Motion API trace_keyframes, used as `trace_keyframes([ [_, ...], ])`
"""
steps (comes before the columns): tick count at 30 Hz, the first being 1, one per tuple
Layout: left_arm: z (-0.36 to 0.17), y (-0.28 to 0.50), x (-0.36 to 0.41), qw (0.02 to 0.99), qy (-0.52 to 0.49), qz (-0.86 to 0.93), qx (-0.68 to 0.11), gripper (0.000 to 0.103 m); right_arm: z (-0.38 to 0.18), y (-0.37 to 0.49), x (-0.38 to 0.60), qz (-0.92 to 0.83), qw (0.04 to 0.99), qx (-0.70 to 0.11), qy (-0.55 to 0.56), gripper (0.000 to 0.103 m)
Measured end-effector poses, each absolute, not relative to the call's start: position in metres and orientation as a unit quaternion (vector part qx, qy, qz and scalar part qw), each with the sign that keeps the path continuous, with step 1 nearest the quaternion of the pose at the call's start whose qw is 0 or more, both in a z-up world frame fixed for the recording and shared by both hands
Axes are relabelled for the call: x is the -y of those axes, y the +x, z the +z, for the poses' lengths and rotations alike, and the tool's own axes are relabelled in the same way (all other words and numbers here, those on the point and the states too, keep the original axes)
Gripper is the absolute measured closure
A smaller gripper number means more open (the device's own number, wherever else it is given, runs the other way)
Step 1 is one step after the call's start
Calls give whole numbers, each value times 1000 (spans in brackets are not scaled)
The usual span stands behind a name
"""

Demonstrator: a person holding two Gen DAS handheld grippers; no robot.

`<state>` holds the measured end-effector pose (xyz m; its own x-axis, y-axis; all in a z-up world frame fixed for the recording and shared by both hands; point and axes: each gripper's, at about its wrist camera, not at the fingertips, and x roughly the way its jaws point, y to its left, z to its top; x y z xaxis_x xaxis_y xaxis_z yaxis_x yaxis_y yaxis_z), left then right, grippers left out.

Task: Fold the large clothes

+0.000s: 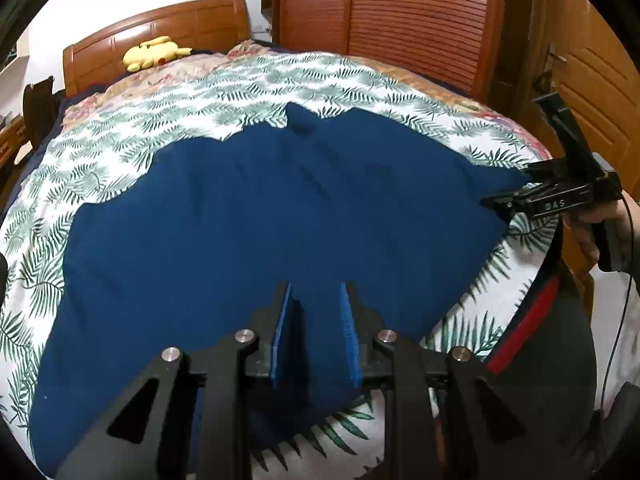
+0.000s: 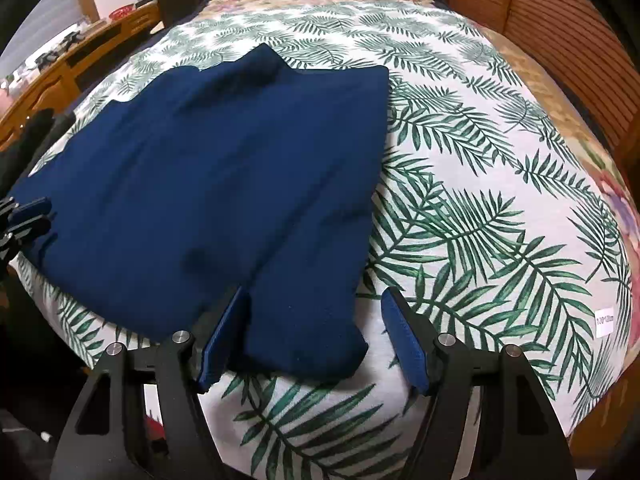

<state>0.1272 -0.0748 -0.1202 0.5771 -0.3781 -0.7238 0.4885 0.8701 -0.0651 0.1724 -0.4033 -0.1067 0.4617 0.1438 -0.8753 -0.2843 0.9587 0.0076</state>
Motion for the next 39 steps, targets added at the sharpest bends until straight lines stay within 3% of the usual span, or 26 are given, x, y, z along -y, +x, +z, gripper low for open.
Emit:
trace_keyframes([
  [2, -124, 129, 76, 884, 73, -241, -394, 81, -108, 173, 402, 128, 853, -501, -65, 32],
  [4, -129, 131, 77, 882, 76, -237, -400, 81, -109, 173, 402, 136, 853, -500, -60, 38],
  [6, -131, 132, 78, 881, 79, -235, -402, 81, -109, 173, 401, 147, 853, -498, -51, 51],
  [18, -131, 133, 78, 882, 77, -234, -403, 81, -92, 167, 401, 154, 871, -465, -44, 80],
  [30, -102, 120, 39, 904, 46, -224, -361, 80, -25, 171, 360, 176, 902, -388, -73, 88],
  [39, -75, 97, -42, 934, 5, -168, -315, 80, 26, 180, 258, 247, 904, -323, -134, 93],
])
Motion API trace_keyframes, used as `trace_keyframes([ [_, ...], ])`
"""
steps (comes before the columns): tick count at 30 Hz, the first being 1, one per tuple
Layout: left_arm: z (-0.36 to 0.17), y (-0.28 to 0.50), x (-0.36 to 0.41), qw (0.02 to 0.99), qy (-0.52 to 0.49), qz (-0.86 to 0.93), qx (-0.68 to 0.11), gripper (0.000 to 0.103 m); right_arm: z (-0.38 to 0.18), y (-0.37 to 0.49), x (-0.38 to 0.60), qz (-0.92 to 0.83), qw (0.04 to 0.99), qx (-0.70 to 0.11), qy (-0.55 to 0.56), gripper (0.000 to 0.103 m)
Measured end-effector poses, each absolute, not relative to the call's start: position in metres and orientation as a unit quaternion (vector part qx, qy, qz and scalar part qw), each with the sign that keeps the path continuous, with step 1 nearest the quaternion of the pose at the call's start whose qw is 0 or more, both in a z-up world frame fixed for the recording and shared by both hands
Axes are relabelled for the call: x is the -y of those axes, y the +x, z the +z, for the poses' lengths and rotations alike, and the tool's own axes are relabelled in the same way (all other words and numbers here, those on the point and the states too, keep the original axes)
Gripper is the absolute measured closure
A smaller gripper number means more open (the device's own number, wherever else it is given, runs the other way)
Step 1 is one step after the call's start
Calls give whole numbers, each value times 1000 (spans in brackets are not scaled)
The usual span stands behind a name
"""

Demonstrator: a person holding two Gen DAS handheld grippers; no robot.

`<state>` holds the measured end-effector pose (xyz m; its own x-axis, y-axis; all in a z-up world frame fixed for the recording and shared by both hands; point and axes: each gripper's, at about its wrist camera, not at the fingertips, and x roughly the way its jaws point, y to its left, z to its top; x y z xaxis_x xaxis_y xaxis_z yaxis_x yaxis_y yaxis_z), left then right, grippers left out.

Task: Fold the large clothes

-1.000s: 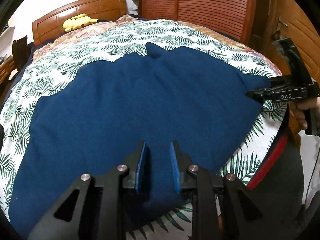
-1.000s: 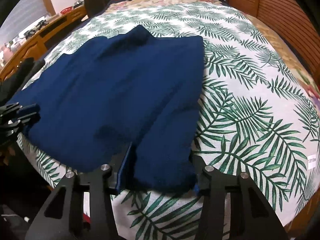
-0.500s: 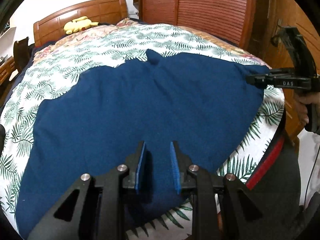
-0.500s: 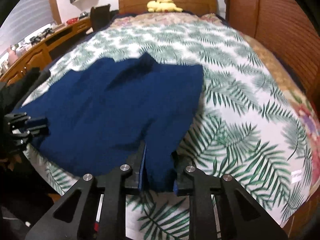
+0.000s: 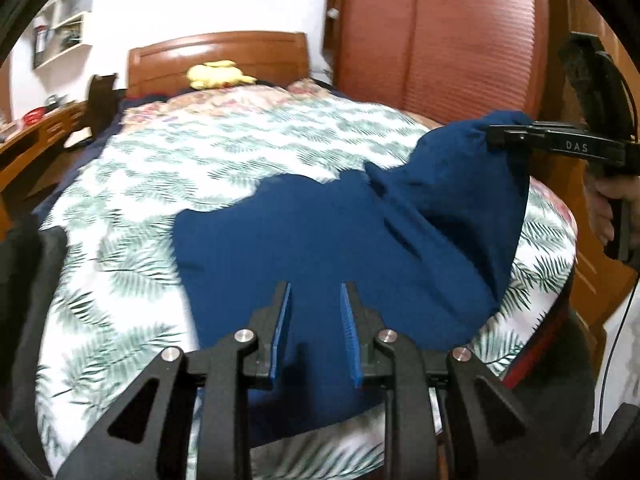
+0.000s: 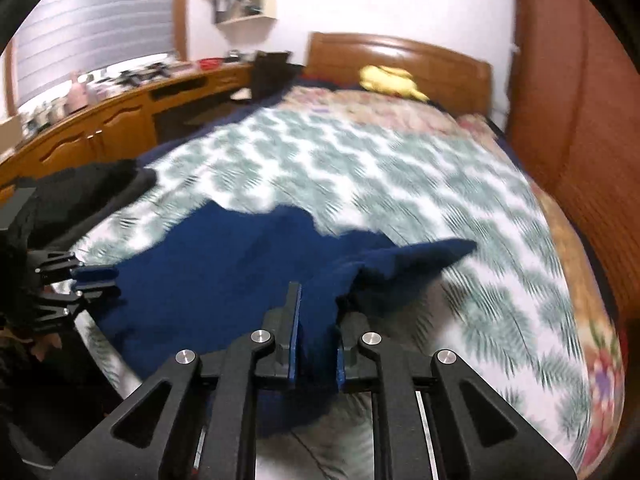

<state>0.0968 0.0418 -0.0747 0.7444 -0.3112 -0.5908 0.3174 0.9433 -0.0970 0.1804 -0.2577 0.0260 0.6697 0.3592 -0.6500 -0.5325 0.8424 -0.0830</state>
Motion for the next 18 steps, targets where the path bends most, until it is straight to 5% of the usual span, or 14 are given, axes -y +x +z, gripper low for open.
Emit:
trace_keyframes([
  [14, -79, 67, -132, 950, -40, -91, -295, 80, 9, 173, 66, 433, 831, -330, -113, 101],
  [18, -76, 64, -126, 951, -38, -100, -292, 80, -1, 177, 75, 391, 846, -334, -141, 82],
])
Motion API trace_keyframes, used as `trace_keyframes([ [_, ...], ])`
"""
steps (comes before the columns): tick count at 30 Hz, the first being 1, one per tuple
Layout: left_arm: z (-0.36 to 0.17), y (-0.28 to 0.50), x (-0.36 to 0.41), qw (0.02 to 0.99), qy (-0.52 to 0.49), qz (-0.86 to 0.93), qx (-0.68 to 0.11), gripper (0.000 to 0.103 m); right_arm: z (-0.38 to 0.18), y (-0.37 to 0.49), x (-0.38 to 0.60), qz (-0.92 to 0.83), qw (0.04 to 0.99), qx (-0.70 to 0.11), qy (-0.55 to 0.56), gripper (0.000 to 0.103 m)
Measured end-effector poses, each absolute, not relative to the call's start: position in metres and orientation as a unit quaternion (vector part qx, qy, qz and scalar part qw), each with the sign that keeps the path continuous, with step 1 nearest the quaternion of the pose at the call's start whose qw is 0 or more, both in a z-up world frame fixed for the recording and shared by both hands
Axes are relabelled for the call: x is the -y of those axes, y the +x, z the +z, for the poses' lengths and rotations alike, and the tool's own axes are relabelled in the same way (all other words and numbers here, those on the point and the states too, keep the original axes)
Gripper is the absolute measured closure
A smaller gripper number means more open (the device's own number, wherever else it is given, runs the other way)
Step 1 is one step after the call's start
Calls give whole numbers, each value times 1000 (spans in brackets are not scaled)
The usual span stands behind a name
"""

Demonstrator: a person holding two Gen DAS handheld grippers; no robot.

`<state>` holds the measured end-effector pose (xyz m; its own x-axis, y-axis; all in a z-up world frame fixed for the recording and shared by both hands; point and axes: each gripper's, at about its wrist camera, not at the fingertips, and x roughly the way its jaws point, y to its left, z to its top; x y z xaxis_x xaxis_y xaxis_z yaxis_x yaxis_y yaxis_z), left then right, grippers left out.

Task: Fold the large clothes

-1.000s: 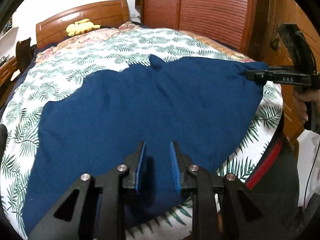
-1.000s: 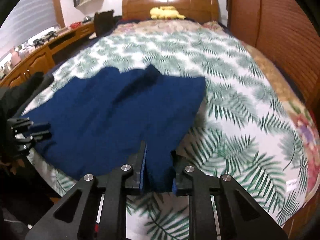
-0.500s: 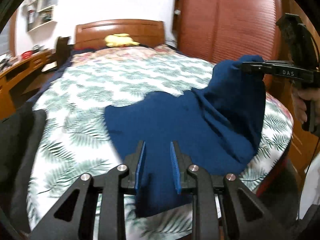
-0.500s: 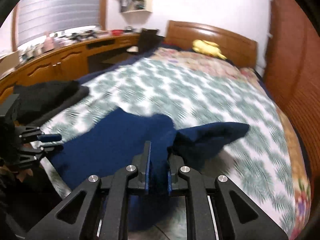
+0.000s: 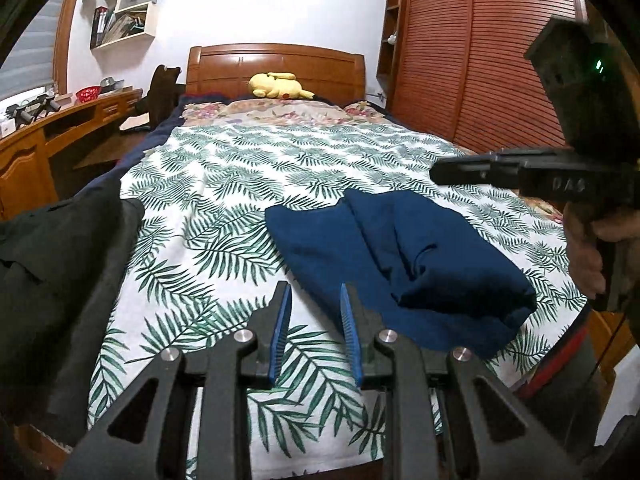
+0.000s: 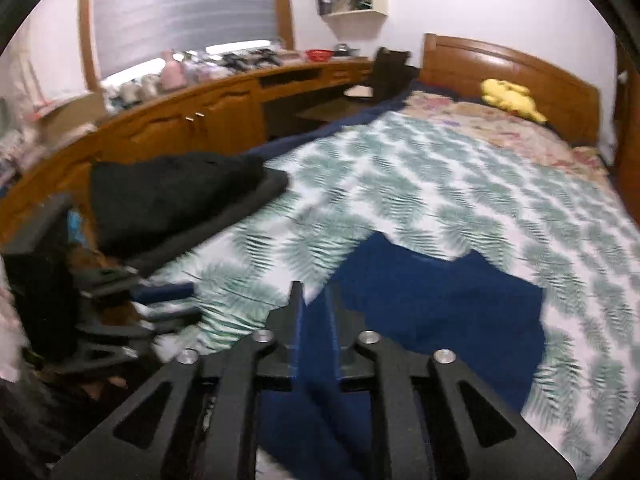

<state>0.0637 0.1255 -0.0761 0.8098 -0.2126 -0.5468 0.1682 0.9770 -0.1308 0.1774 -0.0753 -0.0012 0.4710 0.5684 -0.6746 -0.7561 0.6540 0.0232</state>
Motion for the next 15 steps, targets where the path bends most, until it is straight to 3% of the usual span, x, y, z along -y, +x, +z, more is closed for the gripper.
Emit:
trace_keyframes([
  [1, -75, 64, -124, 951, -37, -104, -290, 80, -2, 178, 81, 384, 847, -337, -144, 75],
  [3, -73, 65, -119, 951, -34, -108, -288, 80, -10, 186, 95, 355, 852, -352, -157, 49],
  [15, -73, 71, -110, 949, -30, -112, -294, 80, -69, 182, 95, 350, 812, -420, -204, 38],
])
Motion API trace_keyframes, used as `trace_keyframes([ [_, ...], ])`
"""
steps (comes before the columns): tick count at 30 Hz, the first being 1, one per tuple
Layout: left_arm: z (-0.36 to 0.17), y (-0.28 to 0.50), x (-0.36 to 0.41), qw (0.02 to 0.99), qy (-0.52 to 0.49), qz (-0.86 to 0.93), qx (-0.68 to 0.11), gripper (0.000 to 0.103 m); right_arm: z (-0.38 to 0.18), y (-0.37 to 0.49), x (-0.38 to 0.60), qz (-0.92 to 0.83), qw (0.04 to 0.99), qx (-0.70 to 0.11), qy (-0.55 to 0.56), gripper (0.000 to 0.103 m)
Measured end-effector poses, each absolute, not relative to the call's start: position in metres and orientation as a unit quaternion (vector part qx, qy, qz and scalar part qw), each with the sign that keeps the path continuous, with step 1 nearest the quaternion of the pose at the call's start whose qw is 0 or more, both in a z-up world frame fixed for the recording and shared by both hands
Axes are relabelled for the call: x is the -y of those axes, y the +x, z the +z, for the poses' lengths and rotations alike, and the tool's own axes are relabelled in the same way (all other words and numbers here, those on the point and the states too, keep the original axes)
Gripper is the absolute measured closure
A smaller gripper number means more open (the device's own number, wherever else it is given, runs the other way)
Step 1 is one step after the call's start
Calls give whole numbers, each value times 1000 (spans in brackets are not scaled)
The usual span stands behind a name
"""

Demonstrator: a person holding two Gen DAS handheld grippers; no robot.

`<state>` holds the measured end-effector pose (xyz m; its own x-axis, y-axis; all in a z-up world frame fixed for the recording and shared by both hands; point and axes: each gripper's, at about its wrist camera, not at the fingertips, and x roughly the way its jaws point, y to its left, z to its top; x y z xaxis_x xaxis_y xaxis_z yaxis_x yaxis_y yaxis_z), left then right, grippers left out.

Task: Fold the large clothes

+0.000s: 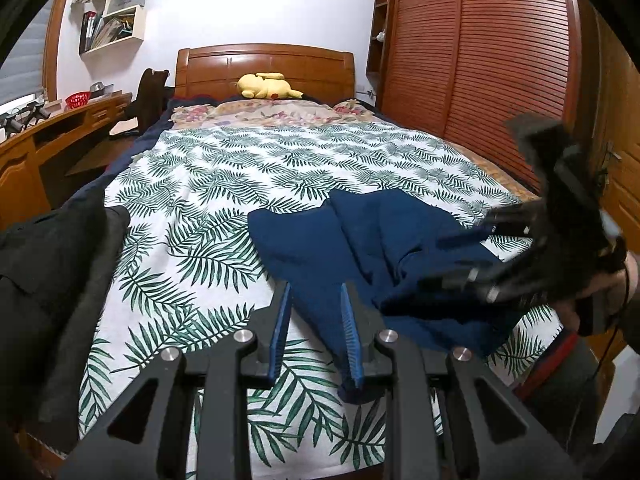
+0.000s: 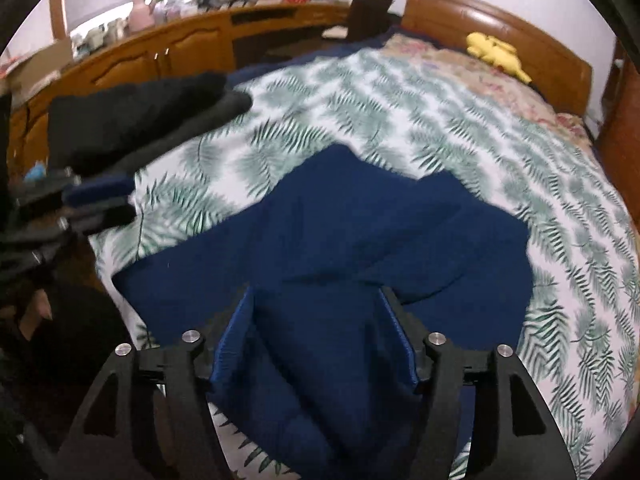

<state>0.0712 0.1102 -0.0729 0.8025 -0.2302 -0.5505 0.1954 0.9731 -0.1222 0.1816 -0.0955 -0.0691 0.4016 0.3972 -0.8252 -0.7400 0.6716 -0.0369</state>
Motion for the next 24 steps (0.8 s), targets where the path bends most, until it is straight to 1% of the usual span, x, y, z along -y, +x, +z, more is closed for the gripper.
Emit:
trace_keyframes([
  [2, -73, 71, -112, 949, -30, -111, -293, 80, -84, 179, 89, 355, 796, -441, -214, 38],
  [5, -73, 71, -113, 949, -31, -110, -294, 80, -99, 180, 80, 341, 789, -449, -243, 38],
  [6, -73, 70, -113, 949, -31, -110, -293, 80, -102, 180, 79, 337, 789, -447, -253, 43],
  [7, -73, 70, -114, 949, -30, -109, -293, 80, -103, 181, 78, 332, 793, -440, -261, 53],
  [8, -73, 69, -114, 950, -30, -109, -292, 80, -102, 183, 79, 331, 796, -434, -262, 76],
  [9, -73, 68, -116, 950, -31, -108, -292, 80, -98, 188, 82, 325, 803, -431, -253, 87],
  [11, -72, 66, -120, 951, -31, -105, -290, 80, -84, 194, 90, 333, 816, -421, -214, 90],
  [14, -71, 61, -129, 953, -37, -96, -286, 80, -51, 195, 96, 345, 840, -383, -168, 90],
  [19, -70, 51, -153, 956, -56, -70, -279, 80, -10, 179, 69, 396, 846, -330, -138, 92],
  [22, -74, 48, -171, 957, -71, -52, -278, 80, -9, 162, 43, 435, 826, -331, -138, 92],
  [24, -77, 46, -178, 955, -78, -44, -281, 80, -19, 150, 24, 440, 813, -346, -158, 91],
])
